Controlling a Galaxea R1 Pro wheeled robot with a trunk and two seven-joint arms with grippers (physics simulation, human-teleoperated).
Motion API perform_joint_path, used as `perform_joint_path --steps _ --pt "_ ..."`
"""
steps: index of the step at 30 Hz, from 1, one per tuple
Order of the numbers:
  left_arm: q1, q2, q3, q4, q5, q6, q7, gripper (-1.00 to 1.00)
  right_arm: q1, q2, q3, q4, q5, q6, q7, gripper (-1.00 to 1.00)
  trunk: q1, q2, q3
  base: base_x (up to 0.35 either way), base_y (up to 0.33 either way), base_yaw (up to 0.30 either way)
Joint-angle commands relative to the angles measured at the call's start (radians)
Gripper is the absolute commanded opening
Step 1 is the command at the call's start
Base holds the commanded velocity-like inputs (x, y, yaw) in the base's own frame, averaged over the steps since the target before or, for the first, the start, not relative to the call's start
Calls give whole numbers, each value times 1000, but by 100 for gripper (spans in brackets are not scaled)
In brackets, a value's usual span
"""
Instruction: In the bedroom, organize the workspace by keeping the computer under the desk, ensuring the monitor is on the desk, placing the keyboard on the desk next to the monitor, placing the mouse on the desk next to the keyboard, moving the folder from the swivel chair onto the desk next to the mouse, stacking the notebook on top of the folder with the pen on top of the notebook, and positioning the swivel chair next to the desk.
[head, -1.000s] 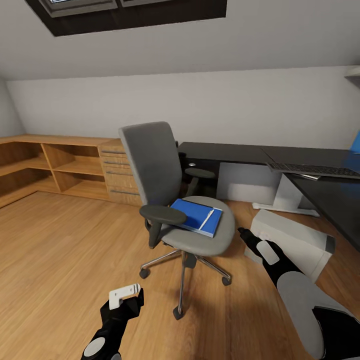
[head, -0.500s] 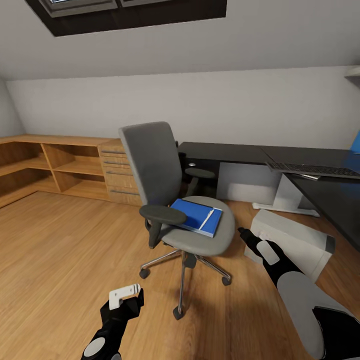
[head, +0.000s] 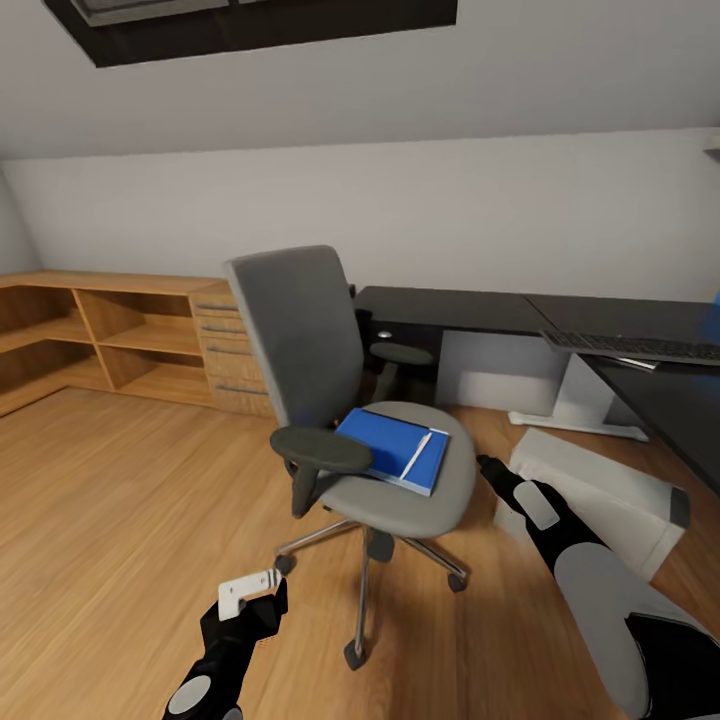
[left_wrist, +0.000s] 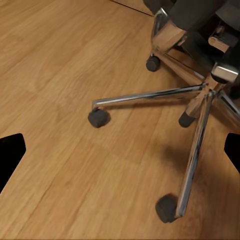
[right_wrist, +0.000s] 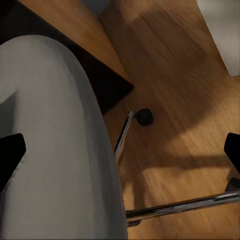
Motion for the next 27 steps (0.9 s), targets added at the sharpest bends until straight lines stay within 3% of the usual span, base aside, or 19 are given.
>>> perform_joint_path --steps 1,21,27 --pt "0 0 -1 -2 9 2 8 100 0 0 -1 -2 -8 5 -5 100 0 0 -1 264 -68 0" --pt "0 0 -1 -2 11 3 6 100 0 -13 -1 -1 -10 6 -5 100 0 0 -1 246 -124 0" --pt "0 0 -1 -2 11 4 6 100 0 -13 -1 -1 -10 6 -5 100 0 0 -1 92 -61 43"
